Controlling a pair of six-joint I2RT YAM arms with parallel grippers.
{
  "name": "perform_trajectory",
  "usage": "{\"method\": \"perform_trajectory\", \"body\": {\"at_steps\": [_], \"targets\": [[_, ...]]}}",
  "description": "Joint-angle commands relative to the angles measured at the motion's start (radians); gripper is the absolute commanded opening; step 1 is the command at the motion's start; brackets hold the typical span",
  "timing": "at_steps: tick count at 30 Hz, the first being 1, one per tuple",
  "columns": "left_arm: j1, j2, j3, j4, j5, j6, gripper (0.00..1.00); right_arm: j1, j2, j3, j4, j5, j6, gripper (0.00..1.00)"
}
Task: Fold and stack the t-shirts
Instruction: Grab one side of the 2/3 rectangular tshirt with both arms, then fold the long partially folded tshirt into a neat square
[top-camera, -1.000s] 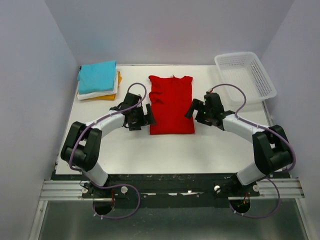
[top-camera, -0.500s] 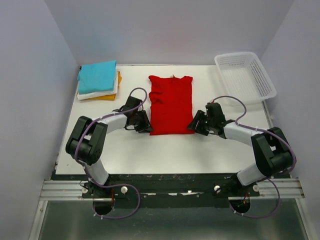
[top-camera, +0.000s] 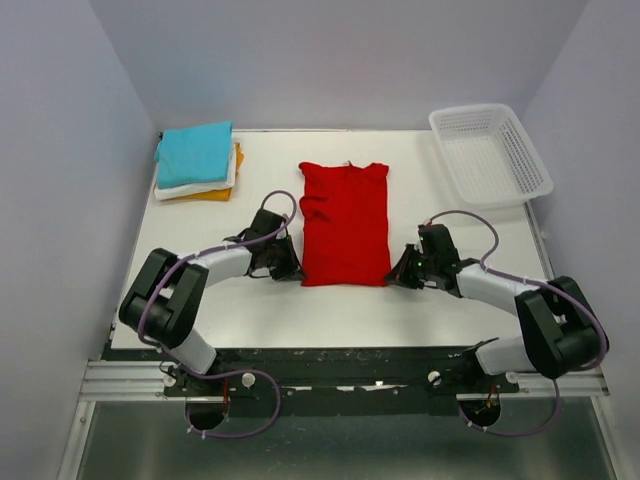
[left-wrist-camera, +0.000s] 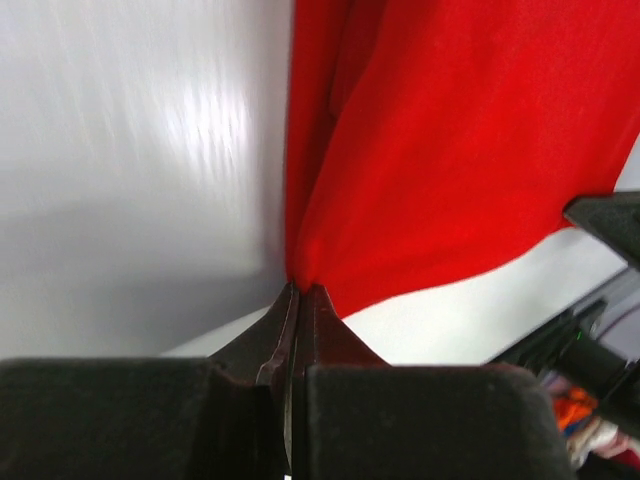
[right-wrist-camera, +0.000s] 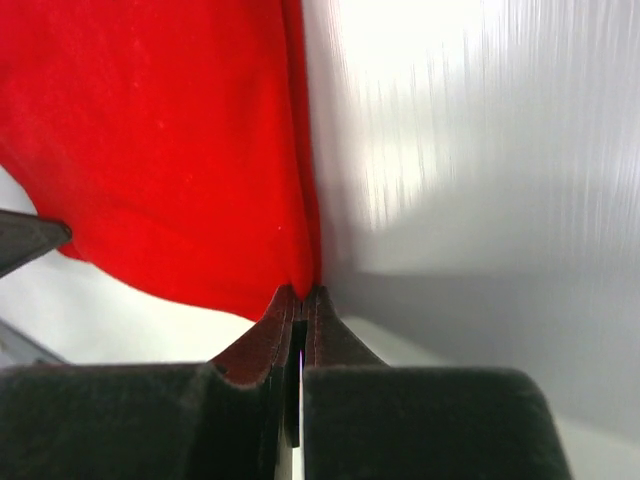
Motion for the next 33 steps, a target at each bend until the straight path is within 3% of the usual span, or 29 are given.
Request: {"method": "perform_trajectory", "body": {"at_steps": [1,7,11,14,19,23,33], "targets": [[-0.096,-0.156,-0.157,0.000,0.026,0.000,0.00,0.012,-0.174,-0.123,-0.164,-0.128,-0.027,0.01],[-0.228,-0.409,-0.307,-0.078,0.022,-0.061,0.00,0.060,-0.508,-0.158,-0.411,-0.199,-0.017,0.01],[-0.270,-0.513,-0.290,-0.082,0.102,-0.065,0.00,0.063,-0.655,-0.119,-0.486,-0.251,-0.036,0.01],[-0.271,-0.545,-0.222,-0.112,0.135,-0.044,0.00,0.063,-0.682,-0.060,-0.485,-0.175,-0.045,0.01],[-0.209,-0.540,-0.098,-0.157,0.136,0.000,0.00,0.062,-0.559,0.112,-0.462,0.002,-0.051,0.01],[-0.108,-0.510,-0.040,-0.086,0.163,-0.007,0.00,0.062,-0.440,0.190,-0.339,0.101,-0.031,0.01],[0.078,-0.287,0.215,-0.117,0.229,0.020,0.00,0.028,-0.125,0.476,-0.194,0.149,-0.089,0.01]]}}
